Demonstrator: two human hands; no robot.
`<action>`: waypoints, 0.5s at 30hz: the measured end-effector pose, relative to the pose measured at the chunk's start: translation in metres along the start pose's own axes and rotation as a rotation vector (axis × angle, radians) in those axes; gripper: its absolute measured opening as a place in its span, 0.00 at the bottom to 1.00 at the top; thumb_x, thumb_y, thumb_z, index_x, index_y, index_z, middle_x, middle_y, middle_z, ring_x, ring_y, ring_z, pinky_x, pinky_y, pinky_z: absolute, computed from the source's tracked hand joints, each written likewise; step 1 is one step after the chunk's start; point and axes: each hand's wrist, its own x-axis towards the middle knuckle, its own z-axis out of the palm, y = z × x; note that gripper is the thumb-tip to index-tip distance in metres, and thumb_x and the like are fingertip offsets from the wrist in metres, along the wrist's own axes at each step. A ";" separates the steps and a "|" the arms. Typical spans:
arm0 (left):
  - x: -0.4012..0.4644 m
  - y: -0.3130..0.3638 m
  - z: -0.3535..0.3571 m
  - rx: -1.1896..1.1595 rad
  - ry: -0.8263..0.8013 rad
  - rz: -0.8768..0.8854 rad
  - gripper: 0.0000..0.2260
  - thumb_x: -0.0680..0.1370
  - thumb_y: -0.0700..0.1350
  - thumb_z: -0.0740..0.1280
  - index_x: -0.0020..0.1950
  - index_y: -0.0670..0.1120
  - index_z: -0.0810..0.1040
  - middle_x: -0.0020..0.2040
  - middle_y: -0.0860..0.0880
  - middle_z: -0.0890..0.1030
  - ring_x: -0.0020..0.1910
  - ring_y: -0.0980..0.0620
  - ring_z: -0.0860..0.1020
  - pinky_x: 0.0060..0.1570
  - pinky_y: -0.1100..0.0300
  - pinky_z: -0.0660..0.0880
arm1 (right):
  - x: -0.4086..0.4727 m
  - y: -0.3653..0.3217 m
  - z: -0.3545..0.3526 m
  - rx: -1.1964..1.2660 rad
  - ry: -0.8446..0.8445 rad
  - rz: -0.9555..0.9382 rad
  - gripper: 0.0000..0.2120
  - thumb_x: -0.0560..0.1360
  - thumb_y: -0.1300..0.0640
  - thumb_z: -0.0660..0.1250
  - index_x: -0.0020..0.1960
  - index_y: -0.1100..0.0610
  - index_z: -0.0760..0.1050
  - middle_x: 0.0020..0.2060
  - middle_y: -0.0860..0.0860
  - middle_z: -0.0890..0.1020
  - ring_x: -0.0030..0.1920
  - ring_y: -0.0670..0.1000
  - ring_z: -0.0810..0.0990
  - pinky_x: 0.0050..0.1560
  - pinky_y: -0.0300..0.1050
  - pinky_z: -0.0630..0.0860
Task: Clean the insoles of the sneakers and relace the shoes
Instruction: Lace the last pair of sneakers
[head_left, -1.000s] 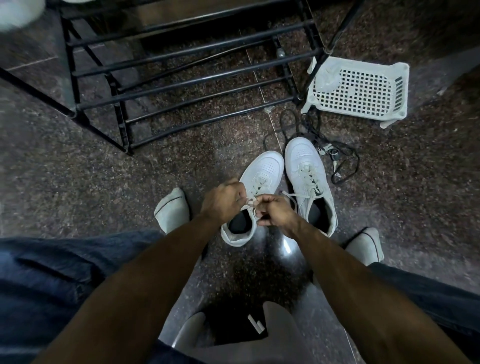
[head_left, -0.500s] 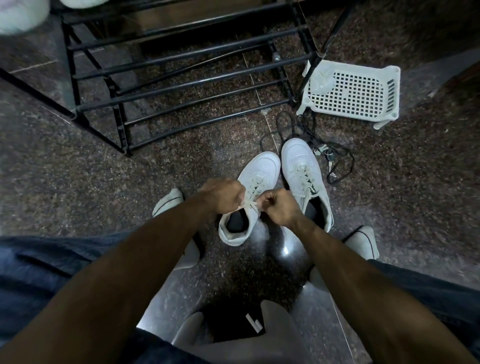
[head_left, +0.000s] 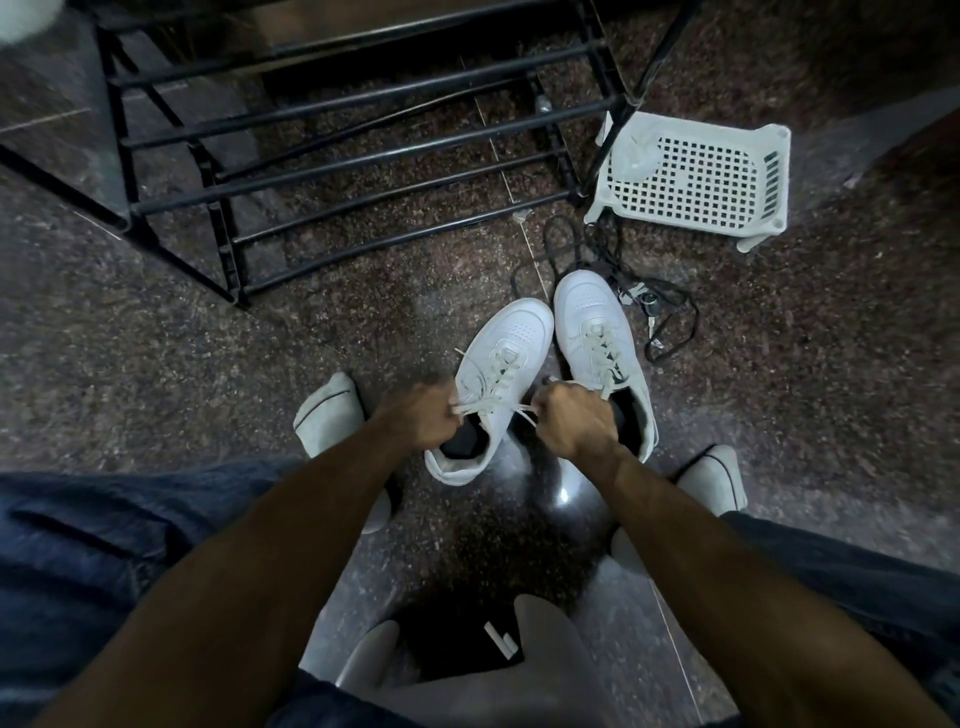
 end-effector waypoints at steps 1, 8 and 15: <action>-0.001 -0.002 0.004 0.000 -0.001 -0.013 0.22 0.75 0.58 0.65 0.63 0.48 0.68 0.61 0.42 0.78 0.59 0.40 0.76 0.56 0.50 0.72 | -0.001 0.002 0.002 0.027 0.033 -0.013 0.11 0.75 0.57 0.61 0.55 0.53 0.77 0.53 0.54 0.81 0.52 0.59 0.80 0.49 0.50 0.78; -0.005 0.018 0.024 -0.034 0.111 -0.232 0.15 0.80 0.46 0.57 0.61 0.45 0.78 0.63 0.42 0.78 0.61 0.39 0.76 0.57 0.49 0.73 | -0.026 0.020 0.005 0.247 0.468 0.232 0.10 0.75 0.54 0.62 0.54 0.54 0.76 0.54 0.52 0.75 0.52 0.59 0.78 0.46 0.52 0.76; -0.005 0.013 0.022 -0.199 0.269 -0.347 0.16 0.81 0.49 0.56 0.59 0.42 0.79 0.60 0.38 0.78 0.59 0.35 0.77 0.55 0.48 0.74 | -0.039 0.089 0.011 0.215 0.212 0.570 0.22 0.75 0.50 0.67 0.64 0.61 0.67 0.57 0.60 0.75 0.54 0.62 0.78 0.46 0.50 0.72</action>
